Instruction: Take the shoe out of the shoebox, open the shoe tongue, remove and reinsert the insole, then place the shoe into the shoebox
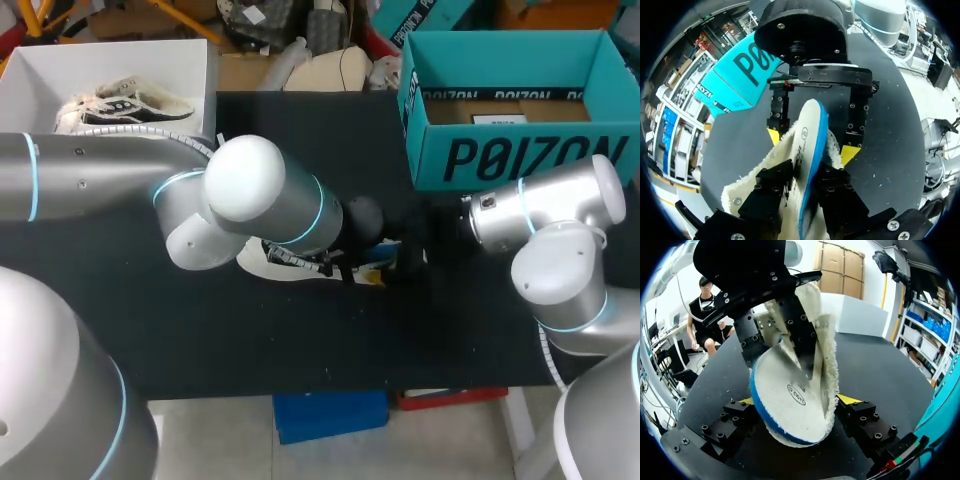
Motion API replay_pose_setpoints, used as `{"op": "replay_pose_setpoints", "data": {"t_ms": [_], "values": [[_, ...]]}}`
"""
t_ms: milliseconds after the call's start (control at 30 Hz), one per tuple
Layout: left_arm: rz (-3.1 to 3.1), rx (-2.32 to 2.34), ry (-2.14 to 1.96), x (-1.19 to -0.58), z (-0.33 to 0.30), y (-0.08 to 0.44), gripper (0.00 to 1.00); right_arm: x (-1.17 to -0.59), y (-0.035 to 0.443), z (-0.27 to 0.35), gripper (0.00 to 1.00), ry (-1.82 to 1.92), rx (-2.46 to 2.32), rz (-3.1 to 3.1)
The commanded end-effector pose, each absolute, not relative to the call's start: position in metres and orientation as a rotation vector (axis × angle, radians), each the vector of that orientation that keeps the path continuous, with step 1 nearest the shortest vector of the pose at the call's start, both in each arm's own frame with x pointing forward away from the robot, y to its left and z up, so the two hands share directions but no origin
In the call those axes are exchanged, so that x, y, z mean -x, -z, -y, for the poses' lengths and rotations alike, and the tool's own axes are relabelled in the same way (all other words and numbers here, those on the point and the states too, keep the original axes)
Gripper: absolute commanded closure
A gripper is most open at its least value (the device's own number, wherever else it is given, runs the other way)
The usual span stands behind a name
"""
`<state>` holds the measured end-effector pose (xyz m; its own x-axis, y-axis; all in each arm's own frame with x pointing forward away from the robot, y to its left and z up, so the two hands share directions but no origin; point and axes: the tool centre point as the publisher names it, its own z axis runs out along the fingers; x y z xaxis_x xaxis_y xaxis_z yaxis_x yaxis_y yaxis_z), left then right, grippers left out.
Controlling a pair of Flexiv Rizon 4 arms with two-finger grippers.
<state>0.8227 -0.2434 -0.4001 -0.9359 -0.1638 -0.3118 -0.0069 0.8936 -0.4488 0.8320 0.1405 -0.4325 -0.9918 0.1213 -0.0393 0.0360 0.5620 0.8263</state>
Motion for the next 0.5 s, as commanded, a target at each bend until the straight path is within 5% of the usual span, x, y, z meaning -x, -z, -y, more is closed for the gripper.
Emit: {"op": "replay_pose_setpoints", "data": {"t_ms": [33, 500], "values": [[-2.746, 0.077, 0.669, -0.8275, 0.2451, 0.4048, 0.74, -0.8318, 0.4343, -0.1400, 1.00, -1.420, -0.139, -2.697], [-2.741, -0.011, 0.674, -0.8272, 0.2538, 0.4051, 0.76, -0.8318, 0.4343, -0.1400, 1.00, -1.420, -0.139, -2.697]]}}
